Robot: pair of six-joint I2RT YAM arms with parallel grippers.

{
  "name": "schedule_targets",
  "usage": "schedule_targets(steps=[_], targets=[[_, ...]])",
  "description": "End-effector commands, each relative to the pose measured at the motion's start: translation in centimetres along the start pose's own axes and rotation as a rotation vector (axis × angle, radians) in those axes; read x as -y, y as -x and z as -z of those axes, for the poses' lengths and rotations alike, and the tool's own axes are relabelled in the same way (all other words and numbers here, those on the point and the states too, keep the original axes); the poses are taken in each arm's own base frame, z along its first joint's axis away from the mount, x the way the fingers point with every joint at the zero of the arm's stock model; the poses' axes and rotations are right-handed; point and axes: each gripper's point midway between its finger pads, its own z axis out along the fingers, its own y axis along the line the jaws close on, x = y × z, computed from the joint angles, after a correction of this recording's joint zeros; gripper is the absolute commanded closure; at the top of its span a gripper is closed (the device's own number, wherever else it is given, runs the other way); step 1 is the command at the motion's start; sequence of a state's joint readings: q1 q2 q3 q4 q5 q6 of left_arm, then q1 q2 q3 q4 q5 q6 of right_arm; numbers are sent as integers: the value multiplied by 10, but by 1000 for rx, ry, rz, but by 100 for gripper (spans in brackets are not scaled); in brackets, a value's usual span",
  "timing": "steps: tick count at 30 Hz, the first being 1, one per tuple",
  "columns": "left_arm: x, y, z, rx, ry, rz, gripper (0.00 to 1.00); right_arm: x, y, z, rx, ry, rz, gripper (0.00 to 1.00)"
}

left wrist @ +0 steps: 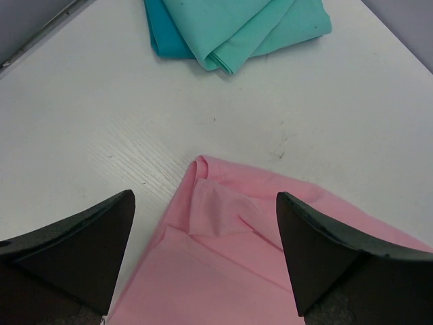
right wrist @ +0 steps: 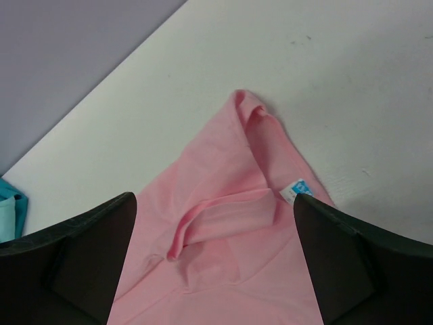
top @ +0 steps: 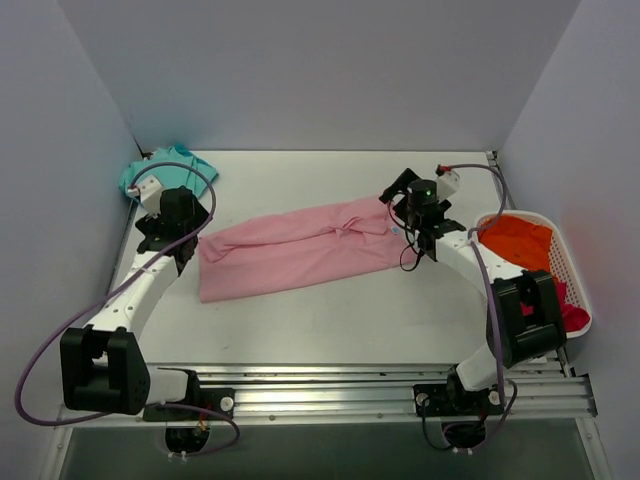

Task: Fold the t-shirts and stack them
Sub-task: Fold the tshirt

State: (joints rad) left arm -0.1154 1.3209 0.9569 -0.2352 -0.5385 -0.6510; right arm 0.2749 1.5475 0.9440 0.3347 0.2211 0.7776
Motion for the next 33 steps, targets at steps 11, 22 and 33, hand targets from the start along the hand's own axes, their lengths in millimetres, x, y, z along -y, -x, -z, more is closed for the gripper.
schedule_targets(steps=[11, 22, 33], targets=[[6, -65, -20, -197, -95, 141, 5, -41, -21, -50, -28, 44, 2, 5], [21, -54, -69, -240, -195, 262, 6, -55, -23, -71, -37, 80, 19, 6], [53, -36, -71, -322, -327, 371, 9, -49, -24, -86, -42, 69, 24, 7]])
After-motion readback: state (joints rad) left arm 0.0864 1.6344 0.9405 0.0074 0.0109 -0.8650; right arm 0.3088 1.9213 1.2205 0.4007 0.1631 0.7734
